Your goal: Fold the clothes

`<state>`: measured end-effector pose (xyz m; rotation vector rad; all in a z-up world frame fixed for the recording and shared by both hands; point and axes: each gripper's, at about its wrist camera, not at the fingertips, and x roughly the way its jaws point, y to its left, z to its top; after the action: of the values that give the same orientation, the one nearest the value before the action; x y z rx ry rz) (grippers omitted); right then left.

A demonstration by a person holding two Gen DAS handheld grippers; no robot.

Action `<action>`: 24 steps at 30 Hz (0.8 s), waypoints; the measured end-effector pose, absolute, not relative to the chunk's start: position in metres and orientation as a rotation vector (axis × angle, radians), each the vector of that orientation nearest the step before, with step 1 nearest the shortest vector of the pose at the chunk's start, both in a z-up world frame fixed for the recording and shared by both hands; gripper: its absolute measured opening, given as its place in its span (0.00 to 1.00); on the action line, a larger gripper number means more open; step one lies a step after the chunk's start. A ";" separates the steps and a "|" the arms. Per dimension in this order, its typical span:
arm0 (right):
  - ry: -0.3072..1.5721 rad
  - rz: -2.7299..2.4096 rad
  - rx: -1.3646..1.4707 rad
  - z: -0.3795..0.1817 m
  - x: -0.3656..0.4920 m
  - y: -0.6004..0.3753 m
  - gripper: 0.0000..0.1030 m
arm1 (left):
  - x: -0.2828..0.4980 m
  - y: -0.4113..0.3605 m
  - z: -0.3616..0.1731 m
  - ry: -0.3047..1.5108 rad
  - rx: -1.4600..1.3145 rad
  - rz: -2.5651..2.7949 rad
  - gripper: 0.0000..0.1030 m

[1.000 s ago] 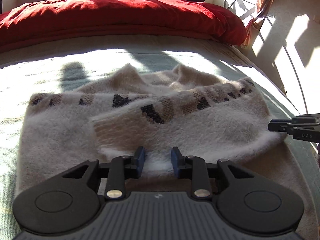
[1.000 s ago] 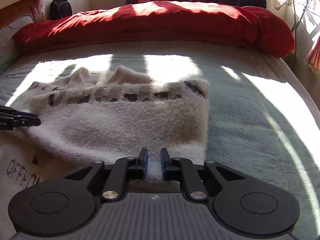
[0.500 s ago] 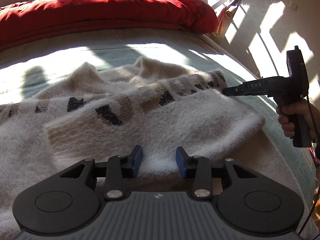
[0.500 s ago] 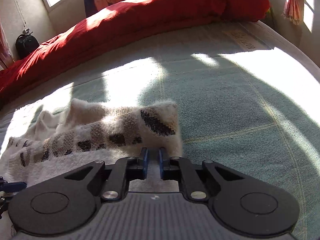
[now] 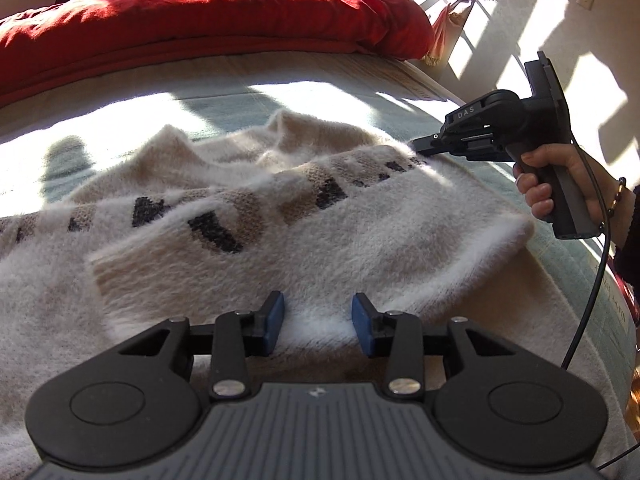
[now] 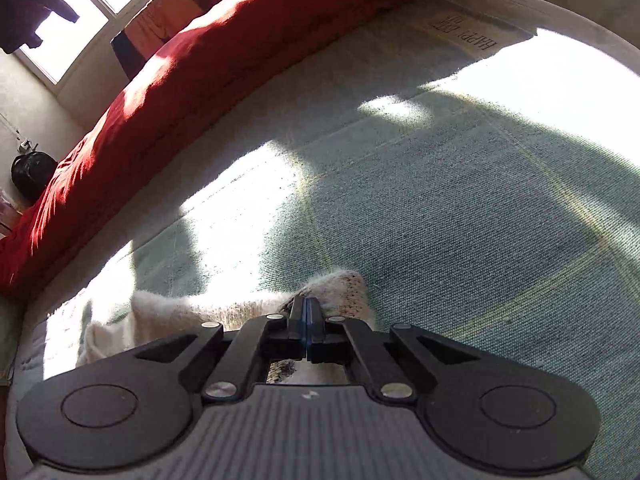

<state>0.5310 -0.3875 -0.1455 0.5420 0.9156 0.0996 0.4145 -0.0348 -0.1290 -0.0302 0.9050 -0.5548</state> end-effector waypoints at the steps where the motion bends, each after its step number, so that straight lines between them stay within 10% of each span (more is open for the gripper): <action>1: 0.913 0.104 0.549 -0.142 0.528 -0.388 0.00 | 0.414 -0.035 -0.129 0.905 -0.029 -0.553 0.38; 5: 0.885 0.159 0.573 -0.122 0.506 -0.390 0.19 | 0.414 -0.037 -0.128 0.906 -0.016 -0.547 0.38; 13: 0.959 0.172 0.599 -0.135 0.460 -0.414 0.09 | 0.416 -0.037 -0.123 0.923 -0.012 -0.537 0.38; 17: 0.937 0.204 0.591 -0.112 0.446 -0.407 0.30 | 0.414 -0.034 -0.105 0.915 0.019 -0.524 0.38; 24: 1.014 0.463 0.511 -0.110 0.451 -0.324 0.33 | 0.437 -0.012 -0.106 0.962 -0.039 -0.476 0.41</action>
<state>0.4505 -0.3240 -0.1105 0.5111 1.0140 0.4630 0.4374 -0.0120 -0.1056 -0.0385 0.9623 -0.4756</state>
